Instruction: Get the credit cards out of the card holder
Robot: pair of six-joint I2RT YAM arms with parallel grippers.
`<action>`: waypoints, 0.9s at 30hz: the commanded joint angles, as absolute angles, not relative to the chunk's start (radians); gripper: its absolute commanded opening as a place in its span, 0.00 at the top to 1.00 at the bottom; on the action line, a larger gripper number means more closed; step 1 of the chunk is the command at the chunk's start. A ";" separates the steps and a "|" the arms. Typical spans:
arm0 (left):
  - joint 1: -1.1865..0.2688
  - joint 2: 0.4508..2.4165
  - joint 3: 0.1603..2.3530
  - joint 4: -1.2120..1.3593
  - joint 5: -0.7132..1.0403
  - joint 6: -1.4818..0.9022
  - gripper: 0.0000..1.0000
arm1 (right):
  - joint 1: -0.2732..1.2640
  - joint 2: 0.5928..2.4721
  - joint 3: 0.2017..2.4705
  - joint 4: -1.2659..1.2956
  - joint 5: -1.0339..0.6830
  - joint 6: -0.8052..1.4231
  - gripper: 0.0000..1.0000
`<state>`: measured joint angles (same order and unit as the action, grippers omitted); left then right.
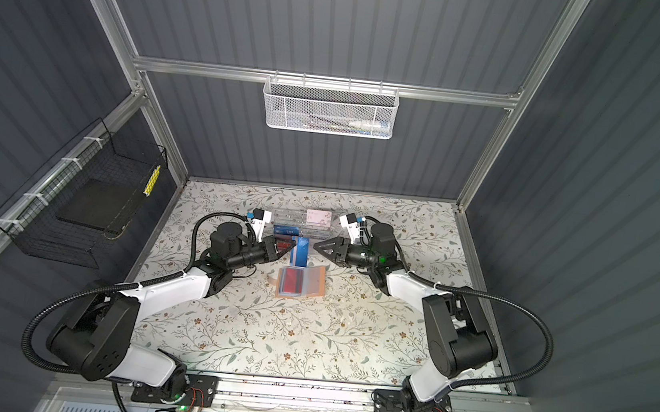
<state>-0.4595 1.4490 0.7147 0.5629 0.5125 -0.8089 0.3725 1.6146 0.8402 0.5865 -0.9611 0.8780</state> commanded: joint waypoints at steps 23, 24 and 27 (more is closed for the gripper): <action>-0.477 1.441 1.243 -0.593 -0.302 -1.203 1.00 | 0.514 1.323 0.886 0.019 -0.351 0.402 0.01; -0.480 1.453 1.260 -0.630 -0.319 -1.247 1.00 | 0.532 1.321 0.890 0.017 -0.285 0.394 0.01; -0.485 1.493 1.326 -0.749 -0.345 -1.389 1.00 | 0.605 1.315 0.922 -0.008 -0.141 0.357 0.01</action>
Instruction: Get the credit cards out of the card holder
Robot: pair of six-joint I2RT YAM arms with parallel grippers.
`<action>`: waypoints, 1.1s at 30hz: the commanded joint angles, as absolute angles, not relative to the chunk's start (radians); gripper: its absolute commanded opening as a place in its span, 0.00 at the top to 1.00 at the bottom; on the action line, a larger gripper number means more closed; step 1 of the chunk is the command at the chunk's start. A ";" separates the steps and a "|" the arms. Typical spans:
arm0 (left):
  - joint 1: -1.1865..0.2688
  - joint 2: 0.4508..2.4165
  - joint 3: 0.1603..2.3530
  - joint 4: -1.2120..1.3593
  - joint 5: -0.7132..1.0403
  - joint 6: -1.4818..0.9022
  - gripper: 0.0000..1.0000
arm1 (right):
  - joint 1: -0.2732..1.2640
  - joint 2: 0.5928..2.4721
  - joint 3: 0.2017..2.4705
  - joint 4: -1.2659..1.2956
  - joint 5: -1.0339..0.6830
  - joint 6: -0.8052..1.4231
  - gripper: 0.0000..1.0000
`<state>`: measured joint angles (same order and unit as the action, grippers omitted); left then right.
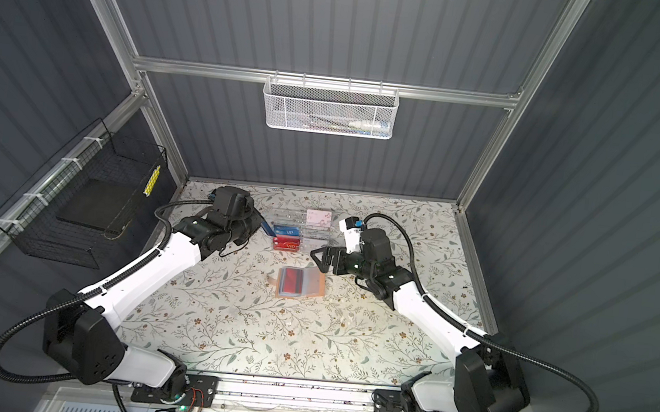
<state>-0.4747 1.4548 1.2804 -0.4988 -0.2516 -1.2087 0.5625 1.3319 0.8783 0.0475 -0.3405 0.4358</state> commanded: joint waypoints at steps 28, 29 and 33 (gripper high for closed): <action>-0.565 2.081 2.021 -1.204 -0.445 -1.921 1.00 | 0.733 1.373 0.938 0.035 0.242 0.195 0.01; -0.566 2.095 2.026 -1.203 -0.445 -1.923 1.00 | 0.733 1.381 0.939 0.037 0.245 0.195 0.01; -0.570 2.141 2.047 -1.198 -0.454 -1.923 1.00 | 0.732 1.408 0.957 0.020 0.241 0.199 0.01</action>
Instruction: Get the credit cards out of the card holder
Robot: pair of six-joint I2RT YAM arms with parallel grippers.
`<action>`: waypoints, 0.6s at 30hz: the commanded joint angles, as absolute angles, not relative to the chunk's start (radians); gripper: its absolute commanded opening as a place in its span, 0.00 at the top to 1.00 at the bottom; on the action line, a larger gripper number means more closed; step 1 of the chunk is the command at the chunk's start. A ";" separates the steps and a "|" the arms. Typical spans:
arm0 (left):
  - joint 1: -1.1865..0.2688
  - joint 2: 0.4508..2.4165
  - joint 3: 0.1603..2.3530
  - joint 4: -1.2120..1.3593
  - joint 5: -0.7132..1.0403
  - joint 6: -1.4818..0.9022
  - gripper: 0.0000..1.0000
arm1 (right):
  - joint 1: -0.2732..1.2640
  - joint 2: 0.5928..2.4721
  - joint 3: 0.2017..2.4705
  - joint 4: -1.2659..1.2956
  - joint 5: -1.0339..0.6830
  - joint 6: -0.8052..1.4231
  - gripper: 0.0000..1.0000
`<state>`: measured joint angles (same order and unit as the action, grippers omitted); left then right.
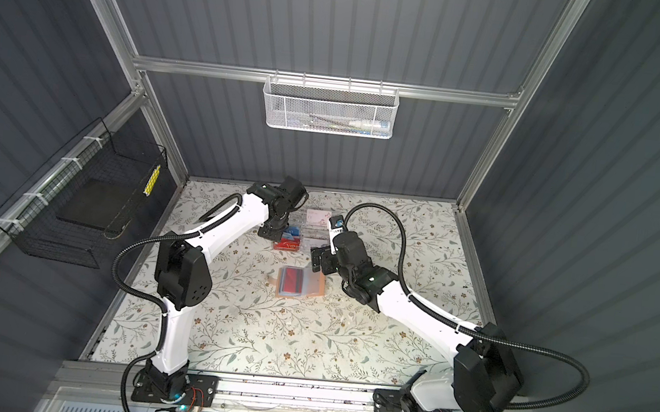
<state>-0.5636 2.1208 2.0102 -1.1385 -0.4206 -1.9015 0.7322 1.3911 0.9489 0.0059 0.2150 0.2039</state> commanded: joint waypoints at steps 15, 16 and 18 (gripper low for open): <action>-0.581 2.234 2.128 -1.143 -0.536 -1.947 1.00 | 0.713 1.421 0.937 0.058 0.149 0.238 0.01; -0.581 2.244 2.136 -1.144 -0.537 -1.954 1.00 | 0.713 1.418 0.935 0.058 0.154 0.237 0.01; -0.581 2.261 2.151 -1.142 -0.541 -1.959 1.00 | 0.711 1.406 0.930 0.058 0.162 0.232 0.01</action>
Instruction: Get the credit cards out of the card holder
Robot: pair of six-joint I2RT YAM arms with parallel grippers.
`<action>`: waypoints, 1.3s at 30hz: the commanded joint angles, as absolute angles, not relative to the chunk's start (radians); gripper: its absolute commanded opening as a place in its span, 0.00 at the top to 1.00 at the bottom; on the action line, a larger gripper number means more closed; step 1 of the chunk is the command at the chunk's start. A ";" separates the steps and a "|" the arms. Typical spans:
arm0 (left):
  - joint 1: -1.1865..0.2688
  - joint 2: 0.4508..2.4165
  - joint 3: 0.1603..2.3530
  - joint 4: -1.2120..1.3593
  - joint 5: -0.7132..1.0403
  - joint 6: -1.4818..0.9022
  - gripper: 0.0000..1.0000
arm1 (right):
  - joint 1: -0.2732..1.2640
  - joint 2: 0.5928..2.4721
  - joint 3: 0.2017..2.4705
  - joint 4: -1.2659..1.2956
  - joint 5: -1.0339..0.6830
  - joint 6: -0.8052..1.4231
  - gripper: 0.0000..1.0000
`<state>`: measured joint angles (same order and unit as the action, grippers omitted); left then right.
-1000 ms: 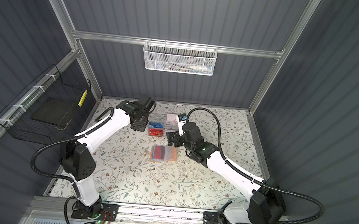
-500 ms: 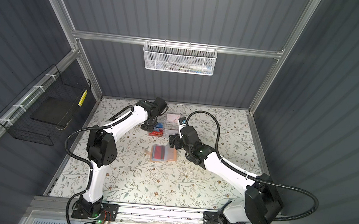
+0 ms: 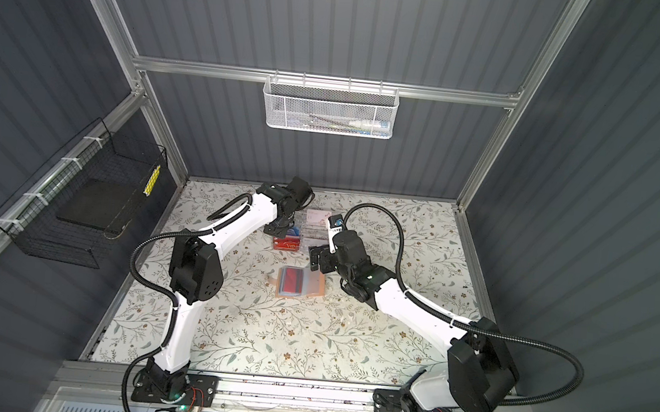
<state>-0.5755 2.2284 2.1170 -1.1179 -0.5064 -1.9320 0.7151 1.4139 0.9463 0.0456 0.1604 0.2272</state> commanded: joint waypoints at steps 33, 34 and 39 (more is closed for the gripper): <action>-0.581 2.277 2.081 -1.020 -0.562 -1.983 1.00 | 0.694 1.389 0.919 0.068 0.114 0.253 0.01; -0.581 2.276 2.079 -1.020 -0.564 -1.982 1.00 | 0.693 1.387 0.919 0.067 0.112 0.253 0.01; -0.581 2.281 2.080 -1.020 -0.560 -1.980 1.00 | 0.693 1.380 0.917 0.067 0.098 0.258 0.01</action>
<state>-0.5755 2.2765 2.0857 -1.0000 -0.5430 -1.9686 0.6979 1.4063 0.9234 0.0574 0.1112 0.2501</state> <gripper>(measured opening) 0.047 0.989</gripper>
